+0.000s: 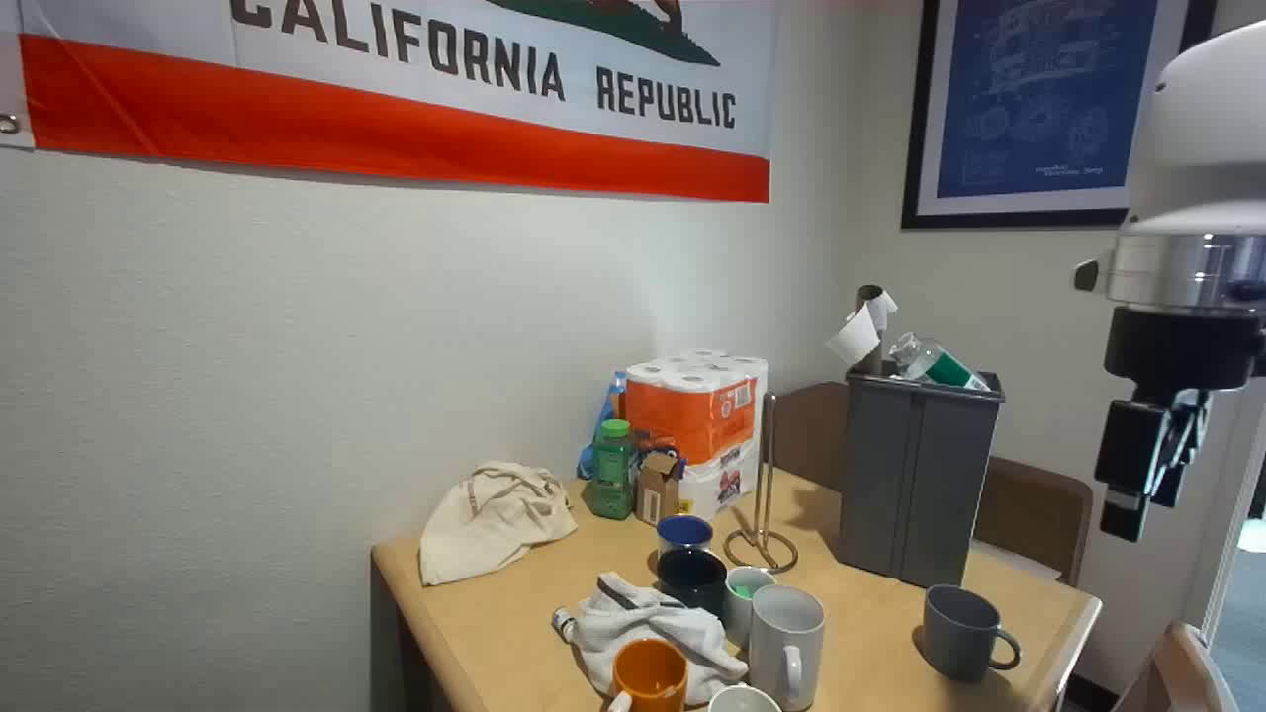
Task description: Put the all white mug behind the black mug
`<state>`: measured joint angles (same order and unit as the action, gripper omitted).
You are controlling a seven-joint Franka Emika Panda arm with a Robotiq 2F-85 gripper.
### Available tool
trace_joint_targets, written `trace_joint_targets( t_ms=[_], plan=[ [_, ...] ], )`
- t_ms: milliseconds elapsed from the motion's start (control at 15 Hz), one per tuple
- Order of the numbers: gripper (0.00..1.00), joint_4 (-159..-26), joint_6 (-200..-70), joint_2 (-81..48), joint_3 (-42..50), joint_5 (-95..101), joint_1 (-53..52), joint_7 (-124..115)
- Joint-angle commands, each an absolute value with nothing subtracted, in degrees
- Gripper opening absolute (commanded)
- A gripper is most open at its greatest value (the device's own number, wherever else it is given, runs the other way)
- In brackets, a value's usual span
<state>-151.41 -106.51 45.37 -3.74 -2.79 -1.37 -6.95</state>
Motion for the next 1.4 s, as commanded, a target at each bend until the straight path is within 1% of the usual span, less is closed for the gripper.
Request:
trace_joint_targets(
  t_ms=[0,400,600,867,1067,1333],
  plan=[
    [1.00,-151.3,-106.4,45.3,-3.8,-2.8,-1.3,-6.9],
    [1.00,-151.3,-106.4,45.3,-3.8,-2.8,-1.3,-6.9],
    [1.00,-150.4,-109.2,41.3,-3.9,-2.6,-1.1,-6.7],
    [1.00,-148.5,-120.5,31.2,-4.1,-2.9,-1.2,-6.8],
    [1.00,-145.1,-129.5,20.3,-4.5,-2.3,-1.0,-7.8],
    [1.00,-137.7,-136.0,5.7,-5.0,0.1,-0.9,-9.5]
  ],
)
